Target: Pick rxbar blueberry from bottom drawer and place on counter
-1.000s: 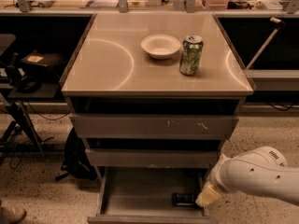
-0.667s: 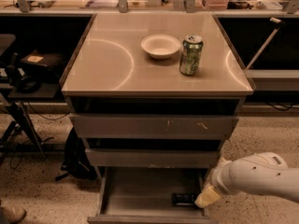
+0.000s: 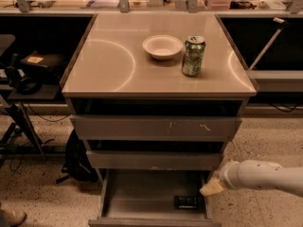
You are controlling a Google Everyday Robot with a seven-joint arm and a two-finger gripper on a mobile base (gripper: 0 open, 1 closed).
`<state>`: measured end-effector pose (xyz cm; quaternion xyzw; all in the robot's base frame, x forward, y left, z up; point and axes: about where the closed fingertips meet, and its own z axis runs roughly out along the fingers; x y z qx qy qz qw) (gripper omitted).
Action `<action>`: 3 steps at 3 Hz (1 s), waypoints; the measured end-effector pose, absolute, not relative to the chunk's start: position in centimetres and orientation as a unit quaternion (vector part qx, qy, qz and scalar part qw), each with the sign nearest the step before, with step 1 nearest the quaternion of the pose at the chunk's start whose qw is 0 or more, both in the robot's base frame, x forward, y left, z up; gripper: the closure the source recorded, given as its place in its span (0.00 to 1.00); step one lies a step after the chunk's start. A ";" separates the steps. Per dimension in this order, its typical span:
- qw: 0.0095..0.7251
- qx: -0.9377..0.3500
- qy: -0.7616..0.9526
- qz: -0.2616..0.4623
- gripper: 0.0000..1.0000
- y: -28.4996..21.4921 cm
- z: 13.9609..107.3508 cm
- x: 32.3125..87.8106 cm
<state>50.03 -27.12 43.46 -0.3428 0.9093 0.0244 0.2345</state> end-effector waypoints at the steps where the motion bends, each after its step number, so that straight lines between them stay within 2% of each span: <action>1: 0.196 -0.306 0.931 0.036 0.00 -28.5 35.8 49.7; 2: 0.172 -0.304 0.936 0.049 0.00 -28.1 32.6 47.9; 3: 0.190 -0.307 0.930 0.068 0.00 -27.8 32.1 47.9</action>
Offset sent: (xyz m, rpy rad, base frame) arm -0.0024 -0.0131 -0.0680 0.0109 0.0794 -0.0679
